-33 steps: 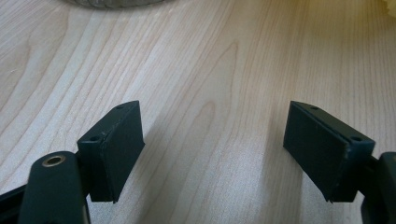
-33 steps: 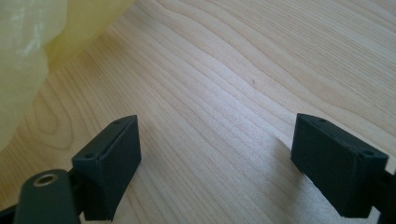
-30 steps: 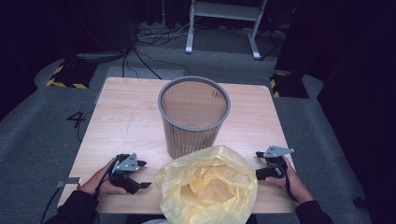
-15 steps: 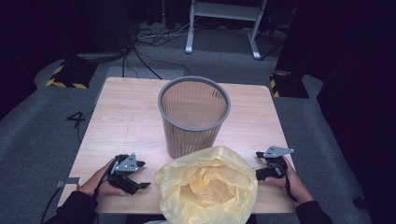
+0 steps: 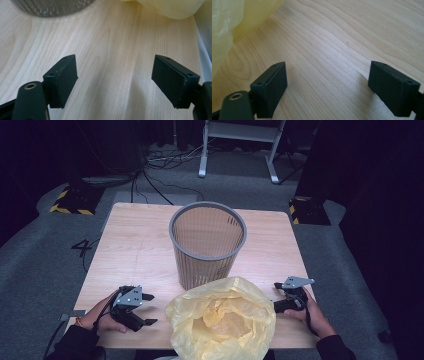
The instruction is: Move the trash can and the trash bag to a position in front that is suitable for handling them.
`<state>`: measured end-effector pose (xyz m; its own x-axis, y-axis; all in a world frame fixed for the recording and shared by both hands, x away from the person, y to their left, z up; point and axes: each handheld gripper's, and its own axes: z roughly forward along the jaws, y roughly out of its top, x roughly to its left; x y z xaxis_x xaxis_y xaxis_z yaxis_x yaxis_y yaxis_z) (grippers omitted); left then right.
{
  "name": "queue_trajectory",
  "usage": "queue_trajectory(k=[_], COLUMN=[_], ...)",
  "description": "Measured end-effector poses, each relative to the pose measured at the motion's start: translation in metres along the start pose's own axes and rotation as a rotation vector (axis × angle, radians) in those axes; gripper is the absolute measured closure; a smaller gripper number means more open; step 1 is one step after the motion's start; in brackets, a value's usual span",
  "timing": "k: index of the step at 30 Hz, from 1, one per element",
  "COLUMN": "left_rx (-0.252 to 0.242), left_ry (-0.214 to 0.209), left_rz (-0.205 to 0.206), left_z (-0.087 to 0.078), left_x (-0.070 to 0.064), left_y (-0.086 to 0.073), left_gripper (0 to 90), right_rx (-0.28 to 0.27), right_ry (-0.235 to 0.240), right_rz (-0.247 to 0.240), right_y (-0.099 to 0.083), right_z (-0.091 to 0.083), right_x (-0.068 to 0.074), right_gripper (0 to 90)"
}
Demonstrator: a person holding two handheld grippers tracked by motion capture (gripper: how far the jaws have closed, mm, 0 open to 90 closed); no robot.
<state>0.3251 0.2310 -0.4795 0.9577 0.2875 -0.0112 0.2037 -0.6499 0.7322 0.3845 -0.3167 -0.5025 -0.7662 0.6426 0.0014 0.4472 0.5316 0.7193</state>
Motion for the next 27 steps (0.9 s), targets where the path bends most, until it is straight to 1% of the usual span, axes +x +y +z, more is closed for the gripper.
queue_trajectory(k=[1, 4, 6, 11, 12, 15, 16, 18, 23, 27], left_rx=[0.001, -0.011, -0.016, -0.035, -0.041, -0.051, -0.058, -0.071, -0.078, -0.102], left_ry=[0.001, 0.007, 0.015, 0.01, 0.002, 0.004, -0.003, -0.004, -0.009, -0.018], left_rz=[0.006, 0.005, 0.011, 0.01, 0.017, 0.032, 0.039, 0.053, 0.092, 0.092], left_z=[-0.002, -0.005, -0.007, -0.01, -0.01, -0.012, -0.013, -0.014, -0.014, -0.011], left_x=[0.0, 0.0, -0.001, -0.003, -0.004, -0.007, -0.008, -0.011, -0.017, -0.02], left_y=[0.001, 0.003, 0.005, 0.009, 0.011, 0.017, 0.019, 0.024, 0.035, 0.044], left_gripper=[20.6, 20.4, 20.4, 20.7, 20.7, 21.0, 21.2, 21.2, 21.6, 21.5], right_rx=[0.004, 0.012, 0.014, 0.013, 0.014, 0.013, 0.012, 0.01, 0.007, 0.006], right_ry=[0.003, 0.006, 0.003, 0.0, 0.0, -0.002, -0.002, -0.003, -0.004, -0.004], right_rz=[-0.004, -0.007, -0.006, -0.004, -0.004, -0.003, -0.003, -0.002, -0.001, 0.0], right_y=[0.0, 0.001, 0.001, 0.001, 0.001, 0.001, 0.001, 0.001, 0.001, 0.001], right_z=[0.0, 0.0, 0.0, 0.0, 0.0, 0.0, 0.0, 0.0, 0.0, 0.0], right_x=[0.0, -0.001, -0.001, -0.001, -0.001, -0.001, -0.001, -0.001, 0.0, 0.0], right_gripper=[15.2, 15.2, 14.8, 14.5, 14.5, 14.3, 14.2, 14.0, 13.9, 13.9])
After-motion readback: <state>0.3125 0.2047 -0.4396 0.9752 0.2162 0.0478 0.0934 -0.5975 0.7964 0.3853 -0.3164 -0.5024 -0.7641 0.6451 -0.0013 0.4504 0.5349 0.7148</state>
